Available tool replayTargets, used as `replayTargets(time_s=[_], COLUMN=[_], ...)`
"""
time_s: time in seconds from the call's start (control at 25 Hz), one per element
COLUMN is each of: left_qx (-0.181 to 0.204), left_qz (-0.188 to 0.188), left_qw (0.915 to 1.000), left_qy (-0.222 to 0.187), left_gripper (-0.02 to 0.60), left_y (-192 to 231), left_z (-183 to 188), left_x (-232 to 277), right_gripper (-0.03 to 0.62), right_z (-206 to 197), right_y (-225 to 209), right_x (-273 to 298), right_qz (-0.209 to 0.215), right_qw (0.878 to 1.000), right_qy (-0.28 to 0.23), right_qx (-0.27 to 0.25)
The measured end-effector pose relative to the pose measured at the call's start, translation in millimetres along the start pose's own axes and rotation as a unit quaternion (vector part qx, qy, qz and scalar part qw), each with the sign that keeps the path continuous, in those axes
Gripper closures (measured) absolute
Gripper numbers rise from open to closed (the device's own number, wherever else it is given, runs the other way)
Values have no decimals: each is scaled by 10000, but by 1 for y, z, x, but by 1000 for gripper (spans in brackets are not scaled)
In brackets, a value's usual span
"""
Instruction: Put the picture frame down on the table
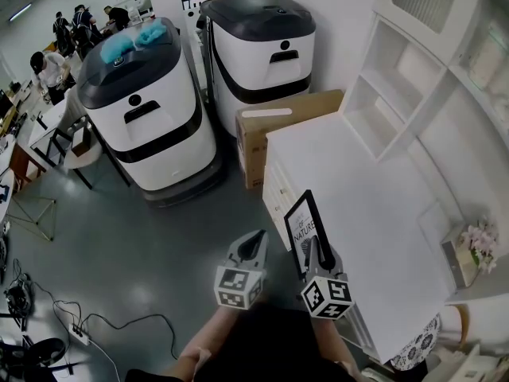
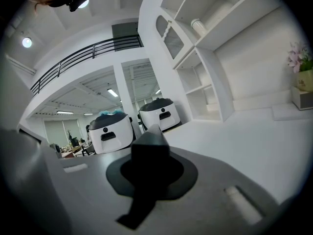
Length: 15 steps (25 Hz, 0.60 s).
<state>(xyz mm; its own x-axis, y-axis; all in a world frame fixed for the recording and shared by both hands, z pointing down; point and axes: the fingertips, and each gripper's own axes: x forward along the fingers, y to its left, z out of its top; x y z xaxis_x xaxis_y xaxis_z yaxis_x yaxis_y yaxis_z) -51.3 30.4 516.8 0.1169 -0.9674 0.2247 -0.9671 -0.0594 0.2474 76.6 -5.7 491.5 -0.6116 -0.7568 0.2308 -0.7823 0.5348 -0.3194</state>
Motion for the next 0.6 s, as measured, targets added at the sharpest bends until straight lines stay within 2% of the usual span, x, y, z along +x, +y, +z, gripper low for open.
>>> replayTargets(time_s=[0.6], left_qx=[-80], left_qz=[162], left_qw=[9998], left_qy=[33], left_gripper=[569], left_y=[-4], left_z=[-7], left_x=[-15], right_gripper=[580], right_z=[-13], right_y=[2], right_x=[-11], right_qz=[98], right_qw=[9999], right_qy=[132], right_qx=[23])
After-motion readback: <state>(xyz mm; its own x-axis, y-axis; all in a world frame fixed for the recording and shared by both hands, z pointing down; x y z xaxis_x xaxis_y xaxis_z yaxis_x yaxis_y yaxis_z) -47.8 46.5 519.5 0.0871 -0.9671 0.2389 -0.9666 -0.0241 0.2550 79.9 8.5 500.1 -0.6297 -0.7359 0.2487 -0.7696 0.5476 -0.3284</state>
